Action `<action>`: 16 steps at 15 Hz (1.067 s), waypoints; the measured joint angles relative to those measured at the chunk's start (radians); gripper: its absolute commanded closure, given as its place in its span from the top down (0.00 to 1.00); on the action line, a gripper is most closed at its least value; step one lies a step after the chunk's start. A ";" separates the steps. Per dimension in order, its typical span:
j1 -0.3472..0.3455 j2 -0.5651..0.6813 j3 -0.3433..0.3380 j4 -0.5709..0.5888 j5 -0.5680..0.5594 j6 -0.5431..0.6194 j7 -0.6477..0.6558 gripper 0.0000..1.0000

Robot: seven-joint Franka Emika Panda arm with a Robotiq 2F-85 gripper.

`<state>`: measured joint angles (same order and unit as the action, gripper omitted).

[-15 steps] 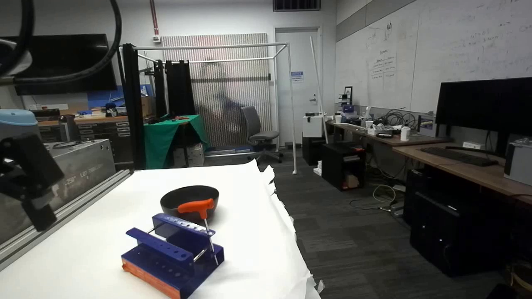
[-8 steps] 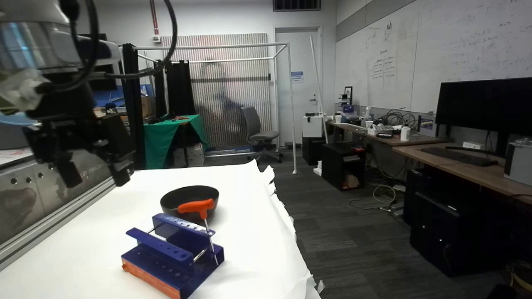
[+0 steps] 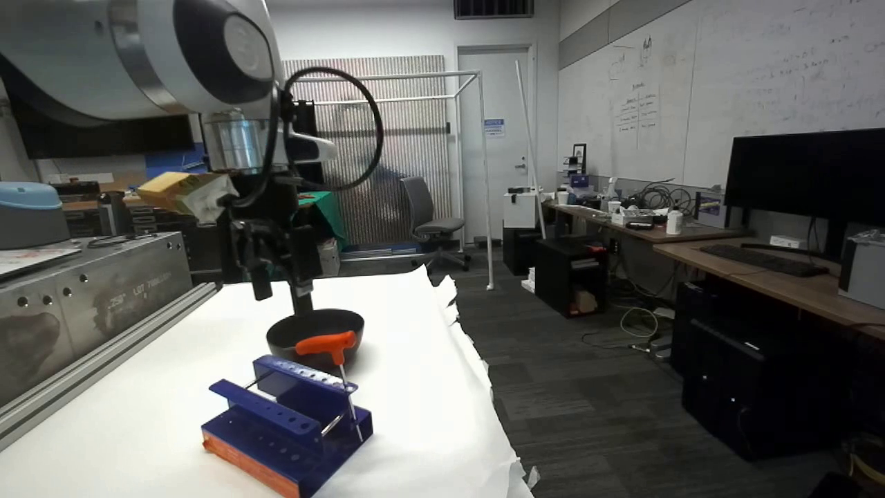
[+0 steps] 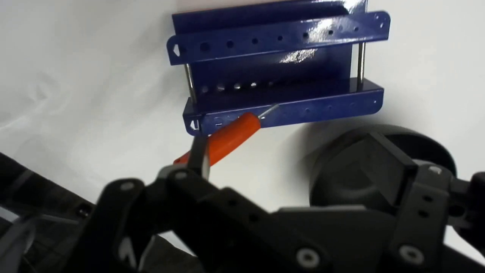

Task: Take the orange screwdriver from the blue surface and put it in the bowl

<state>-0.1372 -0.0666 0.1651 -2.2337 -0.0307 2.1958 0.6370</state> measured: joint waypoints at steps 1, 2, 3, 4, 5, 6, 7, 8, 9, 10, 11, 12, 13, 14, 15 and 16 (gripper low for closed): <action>0.007 0.038 -0.015 0.024 0.000 0.003 0.051 1.00; 0.016 0.068 -0.032 0.042 0.000 0.007 0.101 1.00; 0.025 0.090 -0.050 0.055 0.000 0.008 0.152 1.00; 0.035 0.105 -0.066 0.062 0.000 0.008 0.200 1.00; 0.043 0.113 -0.081 0.064 0.000 0.008 0.250 1.00; 0.052 0.116 -0.094 0.063 0.000 0.006 0.296 1.00; 0.058 0.117 -0.104 0.062 0.000 0.005 0.338 1.00; 0.064 0.116 -0.110 0.059 0.000 0.004 0.376 1.00; 0.069 0.116 -0.116 0.056 0.000 0.004 0.409 1.00; 0.073 0.116 -0.121 0.052 0.000 0.007 0.438 0.75; 0.076 0.117 -0.124 0.047 0.000 0.009 0.463 0.73; 0.078 0.117 -0.127 0.042 0.000 0.015 0.485 0.66; 0.078 0.117 -0.130 0.036 0.000 0.025 0.503 0.56; 0.079 0.117 -0.134 0.029 -0.004 0.036 0.522 0.49; 0.079 0.117 -0.138 0.022 -0.012 0.046 0.539 0.42; 0.079 0.117 -0.142 0.016 -0.026 0.053 0.558 0.33</action>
<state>-0.0583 0.0499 0.0228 -2.2174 -0.0568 2.2491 1.1952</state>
